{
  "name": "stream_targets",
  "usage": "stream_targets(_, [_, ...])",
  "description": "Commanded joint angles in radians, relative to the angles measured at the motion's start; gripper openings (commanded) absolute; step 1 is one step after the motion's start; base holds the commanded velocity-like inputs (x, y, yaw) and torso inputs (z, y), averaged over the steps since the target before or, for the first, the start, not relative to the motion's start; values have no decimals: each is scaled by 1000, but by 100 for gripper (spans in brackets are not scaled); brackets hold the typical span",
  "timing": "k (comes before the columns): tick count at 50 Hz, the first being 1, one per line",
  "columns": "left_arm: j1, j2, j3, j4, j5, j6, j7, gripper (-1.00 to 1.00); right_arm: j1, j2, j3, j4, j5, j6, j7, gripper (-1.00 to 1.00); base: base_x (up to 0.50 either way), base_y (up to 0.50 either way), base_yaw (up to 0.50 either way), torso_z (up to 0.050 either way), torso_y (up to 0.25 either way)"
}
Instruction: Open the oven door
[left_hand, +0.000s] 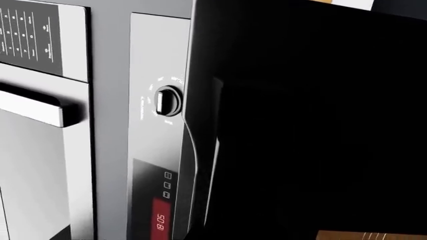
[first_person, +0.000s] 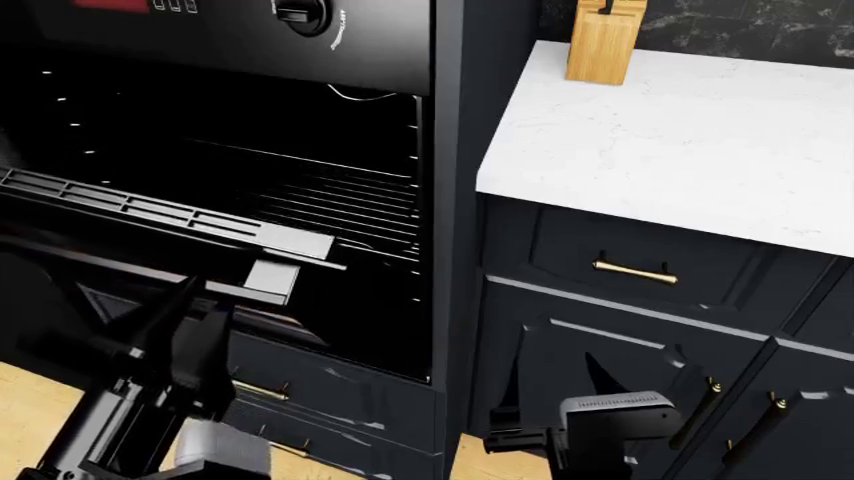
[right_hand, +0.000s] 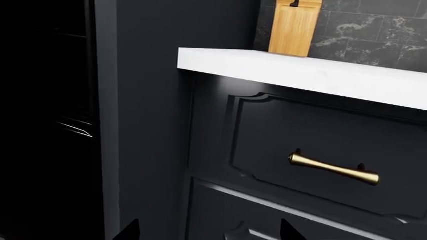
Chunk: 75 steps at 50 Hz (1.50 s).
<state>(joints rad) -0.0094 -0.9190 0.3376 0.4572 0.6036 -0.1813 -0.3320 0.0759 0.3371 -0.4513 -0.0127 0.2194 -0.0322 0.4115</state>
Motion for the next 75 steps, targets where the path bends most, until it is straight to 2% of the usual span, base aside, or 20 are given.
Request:
stream_targets(1, [-21, -21, -181, 8, 54, -8, -214, -100, 3, 0, -4, 11, 2, -6, 0, 100, -2, 5, 7, 0, 0])
stream_targets(75, [217, 44, -227, -91, 115, 62, -510, -100, 11, 6, -19, 15, 17, -9, 6, 100, 0, 0, 1, 2, 6])
